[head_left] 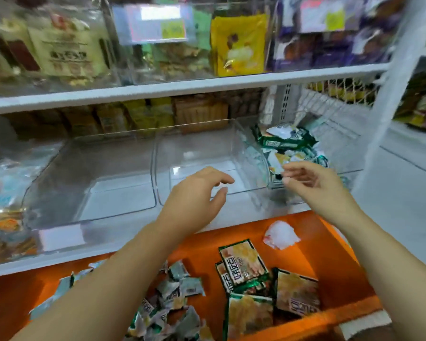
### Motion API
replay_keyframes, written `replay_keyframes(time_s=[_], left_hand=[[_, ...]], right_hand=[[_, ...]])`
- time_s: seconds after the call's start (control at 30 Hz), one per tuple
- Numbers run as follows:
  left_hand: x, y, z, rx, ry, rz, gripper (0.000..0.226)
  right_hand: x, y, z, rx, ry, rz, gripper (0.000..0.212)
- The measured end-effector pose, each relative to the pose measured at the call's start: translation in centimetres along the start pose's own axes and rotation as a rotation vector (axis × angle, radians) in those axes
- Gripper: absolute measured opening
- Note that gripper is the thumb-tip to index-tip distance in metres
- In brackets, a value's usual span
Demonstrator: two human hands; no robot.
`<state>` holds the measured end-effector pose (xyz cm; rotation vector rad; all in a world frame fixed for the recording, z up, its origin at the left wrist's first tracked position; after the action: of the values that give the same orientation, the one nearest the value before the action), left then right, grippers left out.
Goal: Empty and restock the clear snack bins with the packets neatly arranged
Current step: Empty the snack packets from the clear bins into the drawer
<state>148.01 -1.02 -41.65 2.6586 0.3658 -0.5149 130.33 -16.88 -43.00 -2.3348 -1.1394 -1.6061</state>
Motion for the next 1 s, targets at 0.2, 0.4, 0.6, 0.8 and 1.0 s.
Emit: replay_keyframes(time_s=[0.2, 0.4, 0.6, 0.8, 1.0], left_hand=[[-4.9, 7.4, 4.2, 0.143, -0.027, 0.089, 0.031], [-8.6, 14.1, 7.1, 0.201, -0.053, 0.203, 0.036], [-9.3, 18.7, 11.8, 0.702, 0.195, 0.169, 0.08], [-8.7, 21.3, 13.6, 0.872, 0.089, -0.006, 0.093], [-8.1, 22.8, 14.5, 0.88, -0.007, -0.087, 0.088]], right_hand=[[-5.0, 1.6, -4.7, -0.231, -0.148, 0.114, 0.027], [-8.8, 2.1, -7.4, -0.117, -0.298, 0.231, 0.038], [-10.2, 2.4, -8.7, -0.062, -0.246, 0.213, 0.035], [-11.2, 2.5, -8.9, -0.082, -0.167, 0.205, 0.035], [-11.5, 2.4, -8.9, -0.075, -0.152, 0.214, 0.036]])
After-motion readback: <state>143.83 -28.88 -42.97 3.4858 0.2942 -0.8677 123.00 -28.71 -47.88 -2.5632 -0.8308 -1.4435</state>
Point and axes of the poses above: each hand's wrist, its own y-axis towards the middle knuckle, its own z-axis out of the palm, x = y × z, the point moved 2 cm from there along y, towards the middle knuckle, and after that the axes turned 2 degrees about -z, right-handed, at the moved point
